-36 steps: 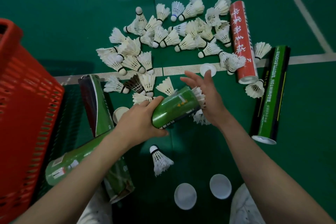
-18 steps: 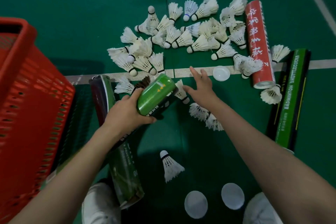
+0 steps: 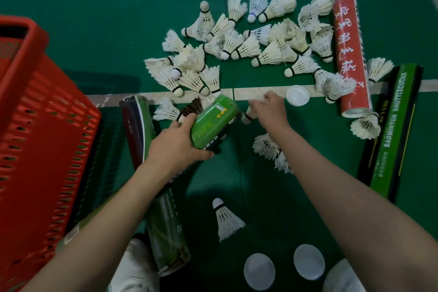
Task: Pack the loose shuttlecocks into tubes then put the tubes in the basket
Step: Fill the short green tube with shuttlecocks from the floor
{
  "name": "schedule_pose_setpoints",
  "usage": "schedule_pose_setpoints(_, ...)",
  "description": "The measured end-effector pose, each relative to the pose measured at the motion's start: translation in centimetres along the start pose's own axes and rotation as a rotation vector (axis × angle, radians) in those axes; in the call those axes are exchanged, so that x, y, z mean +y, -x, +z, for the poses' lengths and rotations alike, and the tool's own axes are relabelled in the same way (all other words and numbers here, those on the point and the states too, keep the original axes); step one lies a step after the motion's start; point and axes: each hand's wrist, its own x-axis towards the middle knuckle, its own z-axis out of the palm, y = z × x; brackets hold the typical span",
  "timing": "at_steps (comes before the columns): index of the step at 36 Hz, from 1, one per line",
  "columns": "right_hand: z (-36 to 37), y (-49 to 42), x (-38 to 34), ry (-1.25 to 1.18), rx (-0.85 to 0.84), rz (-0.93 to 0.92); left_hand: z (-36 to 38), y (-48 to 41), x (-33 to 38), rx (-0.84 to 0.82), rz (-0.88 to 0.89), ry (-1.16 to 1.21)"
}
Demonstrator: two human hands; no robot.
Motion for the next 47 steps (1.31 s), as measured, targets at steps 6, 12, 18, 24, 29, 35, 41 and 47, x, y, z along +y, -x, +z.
schedule_pose_setpoints(6,-3.1,2.3,-1.1,-0.543,0.153,0.087,0.5,1.2,0.8,-0.015,0.044,-0.03)
schedule_pose_setpoints(12,-5.0,4.4,-0.5,-0.663,0.175,0.051,0.8,2.5,2.0,-0.024,0.094,-0.046)
schedule_pose_setpoints(18,-4.9,6.3,-0.5,-0.616,0.024,-0.001,0.8,3.2,3.0,0.001,0.136,-0.044)
schedule_pose_setpoints(24,-5.1,7.9,-0.1,-0.551,-0.124,-0.053,0.6,4.0,3.5,0.008,0.156,-0.032)
schedule_pose_setpoints(29,-5.6,8.7,-0.1,-0.474,-0.262,-0.092,0.6,4.8,3.8,0.016,0.198,-0.019)
schedule_pose_setpoints(35,-5.6,9.8,-1.2,-0.507,-0.405,-0.13,-0.1,5.1,4.2,0.046,0.201,-0.032)
schedule_pose_setpoints(41,-5.1,9.9,-1.4,-0.466,-0.456,-0.099,-0.7,4.7,4.3,0.062,0.185,-0.074)
schedule_pose_setpoints(47,-5.7,7.6,-0.1,-0.646,-0.246,0.067,0.0,2.3,7.0,0.001,0.2,-0.094)
